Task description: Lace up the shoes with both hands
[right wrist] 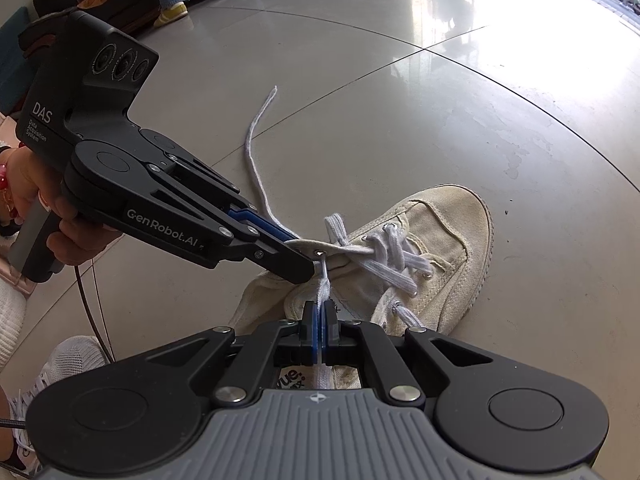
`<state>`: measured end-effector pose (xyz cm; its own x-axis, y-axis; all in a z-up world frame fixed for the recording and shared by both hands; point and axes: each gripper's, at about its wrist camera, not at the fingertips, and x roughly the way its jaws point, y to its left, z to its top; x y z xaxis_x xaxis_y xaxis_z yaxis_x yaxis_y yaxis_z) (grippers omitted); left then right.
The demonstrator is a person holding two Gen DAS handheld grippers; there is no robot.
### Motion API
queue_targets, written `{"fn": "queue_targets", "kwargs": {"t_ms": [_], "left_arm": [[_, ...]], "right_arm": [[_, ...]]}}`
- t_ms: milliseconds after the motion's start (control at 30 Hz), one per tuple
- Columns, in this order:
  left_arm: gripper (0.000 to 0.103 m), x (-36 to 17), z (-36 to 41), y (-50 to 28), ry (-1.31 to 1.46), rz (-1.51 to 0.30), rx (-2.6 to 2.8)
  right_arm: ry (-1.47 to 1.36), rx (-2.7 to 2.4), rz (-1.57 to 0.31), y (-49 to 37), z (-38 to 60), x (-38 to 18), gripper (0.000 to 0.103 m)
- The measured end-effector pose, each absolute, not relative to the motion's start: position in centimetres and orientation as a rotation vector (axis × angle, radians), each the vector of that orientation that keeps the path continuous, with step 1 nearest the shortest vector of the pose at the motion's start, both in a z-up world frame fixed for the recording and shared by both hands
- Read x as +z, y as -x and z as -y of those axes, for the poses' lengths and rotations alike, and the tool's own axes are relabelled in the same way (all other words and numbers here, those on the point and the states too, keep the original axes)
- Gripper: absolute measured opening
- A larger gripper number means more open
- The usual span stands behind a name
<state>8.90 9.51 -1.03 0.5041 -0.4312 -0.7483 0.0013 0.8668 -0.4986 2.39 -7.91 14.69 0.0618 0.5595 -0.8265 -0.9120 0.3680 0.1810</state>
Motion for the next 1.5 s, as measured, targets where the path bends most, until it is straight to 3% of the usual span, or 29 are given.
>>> {"fn": "queue_targets", "kwargs": {"t_ms": [1500], "left_arm": [[0.012, -0.2, -9.2, -9.2, 0.46, -1.01, -0.305]], "right_arm": [[0.448, 1.178, -0.957, -2.8, 6.9, 14.4, 0.002]]}}
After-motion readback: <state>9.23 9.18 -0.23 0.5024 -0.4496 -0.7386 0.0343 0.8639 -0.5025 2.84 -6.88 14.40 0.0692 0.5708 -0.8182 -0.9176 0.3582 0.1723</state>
